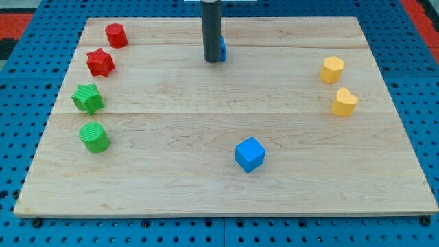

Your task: Push the blue cube towards the top left

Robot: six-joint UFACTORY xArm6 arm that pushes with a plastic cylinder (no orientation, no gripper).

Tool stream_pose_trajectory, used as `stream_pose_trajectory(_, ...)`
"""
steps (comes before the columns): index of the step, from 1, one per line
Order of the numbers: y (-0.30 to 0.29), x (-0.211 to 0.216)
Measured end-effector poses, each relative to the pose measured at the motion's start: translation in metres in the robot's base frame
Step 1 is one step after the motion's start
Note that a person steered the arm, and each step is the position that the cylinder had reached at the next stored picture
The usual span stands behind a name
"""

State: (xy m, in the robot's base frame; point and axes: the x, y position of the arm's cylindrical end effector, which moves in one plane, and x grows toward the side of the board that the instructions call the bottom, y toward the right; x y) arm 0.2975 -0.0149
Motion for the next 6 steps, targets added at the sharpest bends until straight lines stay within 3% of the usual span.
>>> stream_pose_trajectory(1, 0.000, -0.033)
stream_pose_trajectory(2, 0.025, 0.019)
stream_pose_trajectory(4, 0.139, 0.221)
stream_pose_trajectory(5, 0.120, 0.290)
stream_pose_trajectory(6, 0.058, 0.240)
